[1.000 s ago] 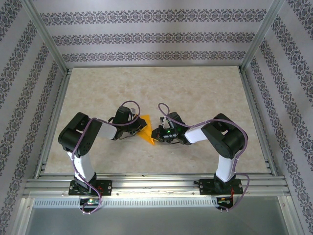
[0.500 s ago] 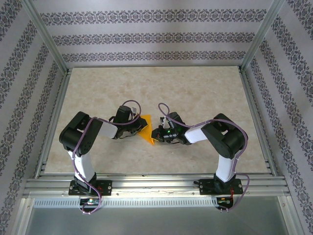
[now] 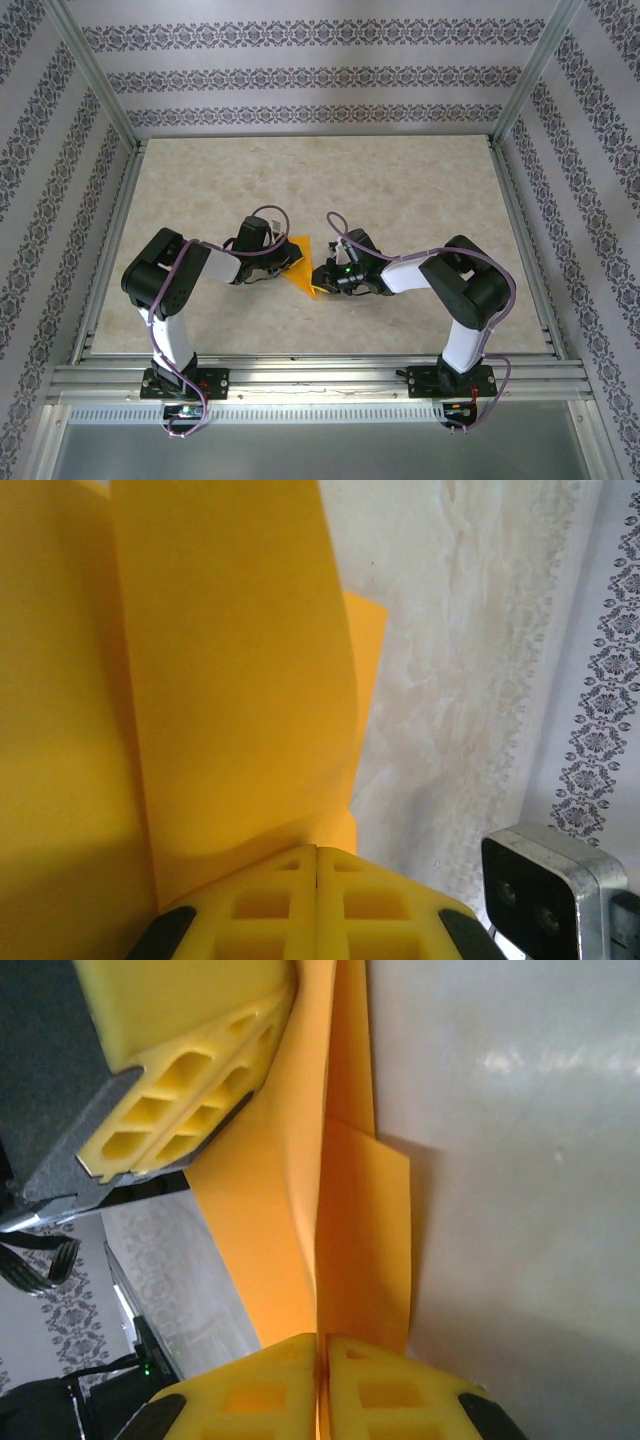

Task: Fold a paper plane with a square sheet of paper (pick it up from the middle)
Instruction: Fourth fold the wing at the center of the table.

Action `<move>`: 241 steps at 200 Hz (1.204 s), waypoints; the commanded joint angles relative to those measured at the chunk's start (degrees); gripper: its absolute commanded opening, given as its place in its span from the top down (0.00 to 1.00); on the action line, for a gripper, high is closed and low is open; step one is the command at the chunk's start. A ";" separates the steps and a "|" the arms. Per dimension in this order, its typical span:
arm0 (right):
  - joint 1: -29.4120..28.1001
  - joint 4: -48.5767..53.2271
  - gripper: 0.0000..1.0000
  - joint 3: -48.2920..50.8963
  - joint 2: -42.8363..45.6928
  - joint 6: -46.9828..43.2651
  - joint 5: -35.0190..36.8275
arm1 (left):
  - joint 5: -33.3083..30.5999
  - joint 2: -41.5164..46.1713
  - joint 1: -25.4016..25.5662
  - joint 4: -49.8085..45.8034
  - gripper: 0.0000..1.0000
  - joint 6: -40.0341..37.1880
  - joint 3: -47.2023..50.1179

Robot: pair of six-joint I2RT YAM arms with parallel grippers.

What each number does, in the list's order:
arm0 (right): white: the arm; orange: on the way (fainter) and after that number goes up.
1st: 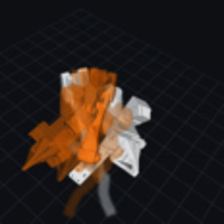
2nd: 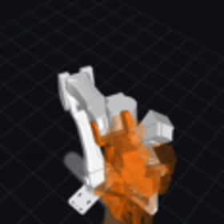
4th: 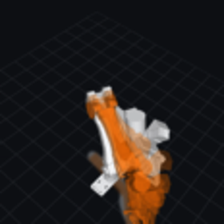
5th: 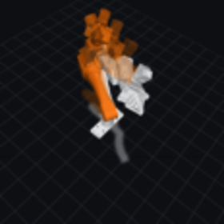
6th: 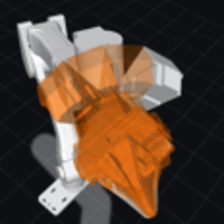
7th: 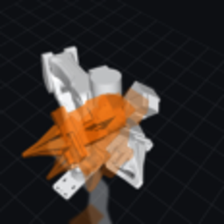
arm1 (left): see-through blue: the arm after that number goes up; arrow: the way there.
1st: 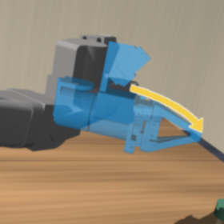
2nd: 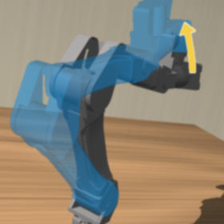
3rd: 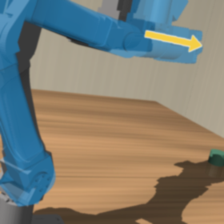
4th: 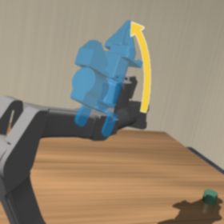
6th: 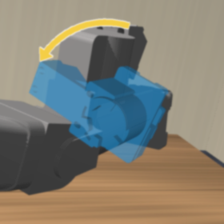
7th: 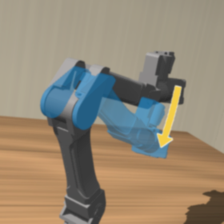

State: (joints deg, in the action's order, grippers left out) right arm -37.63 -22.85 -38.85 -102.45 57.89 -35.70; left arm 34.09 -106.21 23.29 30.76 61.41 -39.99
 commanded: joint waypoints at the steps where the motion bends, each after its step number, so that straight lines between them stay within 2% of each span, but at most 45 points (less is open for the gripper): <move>1: -0.09 2.36 0.87 1.01 1.29 -1.29 -2.27 | -1.29 -1.93 0.37 -3.48 0.98 -2.00 1.14; 66: -0.45 7.46 0.93 0.54 0.12 -4.25 -2.78 | -1.30 -2.08 0.42 -2.17 0.98 -1.38 1.58; 174: 0.70 9.74 0.84 -0.96 4.03 -4.56 -4.12 | -1.04 -2.31 0.46 -0.81 0.99 -0.85 2.06; 241: -0.23 11.37 0.91 -0.97 1.03 -6.01 -4.75 | -0.95 -2.23 0.43 0.18 0.99 -0.15 2.46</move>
State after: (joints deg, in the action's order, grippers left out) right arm -37.63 -13.63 -39.48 -99.70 53.56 -39.55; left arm 34.94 -106.30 23.57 32.36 61.49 -39.13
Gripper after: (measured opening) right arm 0.094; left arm 0.062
